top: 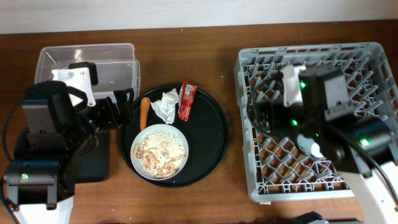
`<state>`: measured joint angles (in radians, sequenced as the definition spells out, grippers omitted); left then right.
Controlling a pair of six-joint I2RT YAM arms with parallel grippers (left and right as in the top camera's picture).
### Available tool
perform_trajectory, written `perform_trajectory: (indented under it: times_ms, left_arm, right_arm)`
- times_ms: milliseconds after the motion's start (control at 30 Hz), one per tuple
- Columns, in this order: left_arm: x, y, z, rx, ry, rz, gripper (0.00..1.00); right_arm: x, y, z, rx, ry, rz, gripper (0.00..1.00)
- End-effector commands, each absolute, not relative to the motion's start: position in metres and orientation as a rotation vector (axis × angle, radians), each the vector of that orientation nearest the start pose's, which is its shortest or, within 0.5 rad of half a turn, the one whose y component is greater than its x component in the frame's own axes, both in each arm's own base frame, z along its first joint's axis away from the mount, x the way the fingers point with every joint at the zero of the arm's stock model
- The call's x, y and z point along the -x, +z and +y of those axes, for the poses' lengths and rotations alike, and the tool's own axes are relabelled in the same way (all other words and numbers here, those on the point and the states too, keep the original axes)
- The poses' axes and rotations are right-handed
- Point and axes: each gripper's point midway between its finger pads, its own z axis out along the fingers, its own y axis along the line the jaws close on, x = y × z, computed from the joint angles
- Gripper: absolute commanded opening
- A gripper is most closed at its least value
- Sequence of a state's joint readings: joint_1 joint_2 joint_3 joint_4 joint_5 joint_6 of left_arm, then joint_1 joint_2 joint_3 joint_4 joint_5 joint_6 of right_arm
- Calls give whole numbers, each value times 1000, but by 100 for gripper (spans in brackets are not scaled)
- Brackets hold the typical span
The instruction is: Sort waste into correct bins and load items into the dishwasher rack
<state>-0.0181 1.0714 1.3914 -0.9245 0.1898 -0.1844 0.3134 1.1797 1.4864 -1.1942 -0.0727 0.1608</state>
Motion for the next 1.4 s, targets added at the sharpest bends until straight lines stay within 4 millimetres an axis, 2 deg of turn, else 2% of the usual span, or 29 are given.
perform_trajectory:
  times_ms: [0,133,367,467,567,633,767,833,1033,1367]
  left_arm:
    - [-307,343,-35,93,-315,2175,99]
    - [-307,343,-35,93,-315,2175,99]
    - [-307,343,-35,93,-315,2175,99]
    - [-307,343,-35,93,-315,2175,99]
    - [-307,343,-35,93,-315,2175,99]
    - [-307,343,-35,93,-315,2175,99]
    - [-307,343,-35,93,-315,2174,99]
    - [-307,343,-35,93,-315,2175,99]
    - [-307,343,-35,93,-315,2175,99]
    - [-307,343,-35,93,-315,2175,99]
  right_arm:
    - [-258,306,80,178,201,2453,98]
    - [-247,329,49,85,76,2353,98]
    - [-220,373,17,47,-42,2102,98]
    - [-216,372,5,-3,-66,2015,98]
    - [-215,349,-11,-83,-99,1962,98]
    - [-215,322,-19,-123,-115,1932,98]
    - [-215,276,-20,-136,-91,1858,98]
    - [-217,261,-19,-136,-82,1812,98]
    - [-225,222,-14,-125,-41,1664,98]
    - [-246,179,-8,-107,-5,1553,98]
